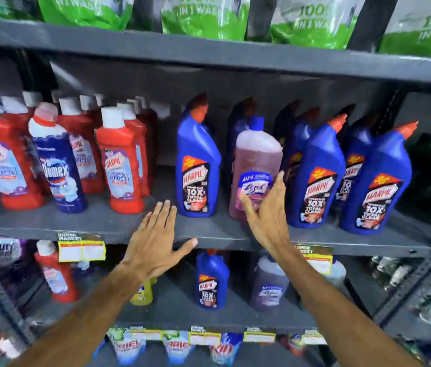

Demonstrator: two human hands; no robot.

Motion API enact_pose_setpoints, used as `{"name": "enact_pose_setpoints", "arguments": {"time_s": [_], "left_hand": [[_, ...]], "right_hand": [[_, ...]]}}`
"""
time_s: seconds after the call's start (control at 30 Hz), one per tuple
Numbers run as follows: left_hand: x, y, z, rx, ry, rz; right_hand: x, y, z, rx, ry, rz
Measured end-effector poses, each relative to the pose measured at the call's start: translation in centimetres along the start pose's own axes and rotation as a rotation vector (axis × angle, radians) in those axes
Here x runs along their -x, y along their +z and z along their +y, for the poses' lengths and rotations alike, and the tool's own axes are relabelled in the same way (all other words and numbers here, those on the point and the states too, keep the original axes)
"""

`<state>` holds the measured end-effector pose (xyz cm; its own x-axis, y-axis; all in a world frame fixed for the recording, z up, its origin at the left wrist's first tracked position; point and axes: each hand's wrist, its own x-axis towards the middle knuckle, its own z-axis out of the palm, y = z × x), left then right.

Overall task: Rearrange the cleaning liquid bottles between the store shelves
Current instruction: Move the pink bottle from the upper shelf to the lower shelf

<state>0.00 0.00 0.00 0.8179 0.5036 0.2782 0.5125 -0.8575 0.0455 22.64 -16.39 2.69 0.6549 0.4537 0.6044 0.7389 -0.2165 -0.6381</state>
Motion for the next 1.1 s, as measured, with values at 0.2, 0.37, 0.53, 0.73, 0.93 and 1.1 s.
{"name": "enact_pose_setpoints", "arguments": {"time_s": [0.2, 0.37, 0.53, 0.73, 0.93, 1.1], "left_hand": [[-0.6, 0.5, -0.1, -0.073, -0.047, -0.054], [-0.5, 0.6, -0.2, -0.097, -0.051, -0.033], [-0.5, 0.6, 0.0, -0.076, -0.059, -0.036], [-0.3, 0.4, 0.2, -0.047, -0.069, -0.079], [4.3, 1.4, 1.7, -0.087, 0.001, 0.080], [10.0, 5.7, 2.9, -0.021, 0.129, 0.107]], "right_hand": [[-1.6, -0.5, 0.9, -0.312, 0.217, -0.057], [-2.7, -0.8, 2.1, -0.360, 0.327, -0.122], [-3.0, -1.0, 2.1, -0.445, 0.330, -0.127], [-2.2, -2.1, 1.6, -0.462, 0.313, -0.071], [2.0, -4.6, -0.9, -0.418, 0.293, 0.015], [6.6, -6.9, -2.1, -0.395, 0.295, 0.072]]}}
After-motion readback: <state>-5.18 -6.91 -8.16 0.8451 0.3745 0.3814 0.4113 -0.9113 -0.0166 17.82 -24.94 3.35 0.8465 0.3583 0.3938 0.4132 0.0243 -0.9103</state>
